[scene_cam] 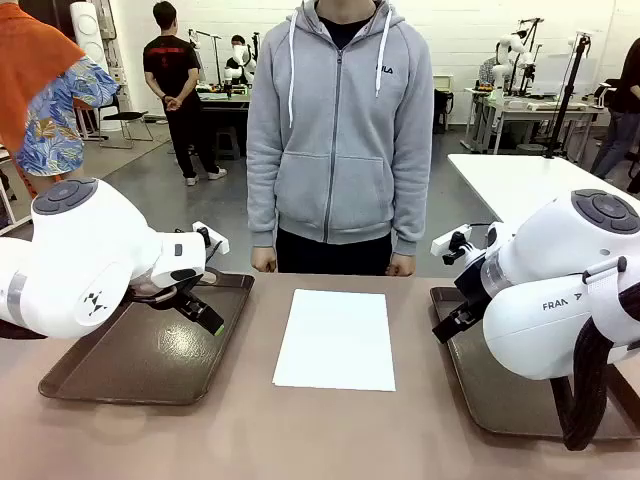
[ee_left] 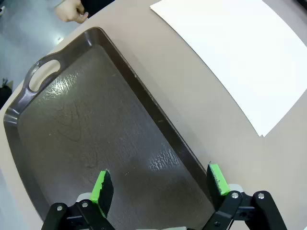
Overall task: Sort the A4 documents.
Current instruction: Receive the A4 Paper.
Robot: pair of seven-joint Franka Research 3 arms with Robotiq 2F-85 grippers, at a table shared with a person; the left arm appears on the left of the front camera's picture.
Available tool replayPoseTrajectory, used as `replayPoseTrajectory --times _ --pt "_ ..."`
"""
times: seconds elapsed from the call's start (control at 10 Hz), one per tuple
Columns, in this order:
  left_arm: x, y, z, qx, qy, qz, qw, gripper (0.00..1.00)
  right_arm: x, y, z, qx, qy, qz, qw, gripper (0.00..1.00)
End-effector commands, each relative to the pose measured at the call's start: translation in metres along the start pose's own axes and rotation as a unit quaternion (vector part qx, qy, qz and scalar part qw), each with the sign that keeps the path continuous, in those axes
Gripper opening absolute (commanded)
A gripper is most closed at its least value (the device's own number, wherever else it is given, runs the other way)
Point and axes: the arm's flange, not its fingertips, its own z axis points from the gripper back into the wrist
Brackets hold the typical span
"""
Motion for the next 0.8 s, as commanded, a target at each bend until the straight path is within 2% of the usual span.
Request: replayPoseTrajectory --times 0.0,0.7 --pt "0.0 -0.0001 0.0 0.0 0.0 0.0 1.0 1.0 0.0 0.0 0.0 0.0 0.0 0.0 1.0 1.0" --pt "0.0 -0.0001 0.0 0.0 0.0 0.0 1.0 1.0 0.0 0.0 0.0 0.0 0.0 0.0 1.0 1.0"
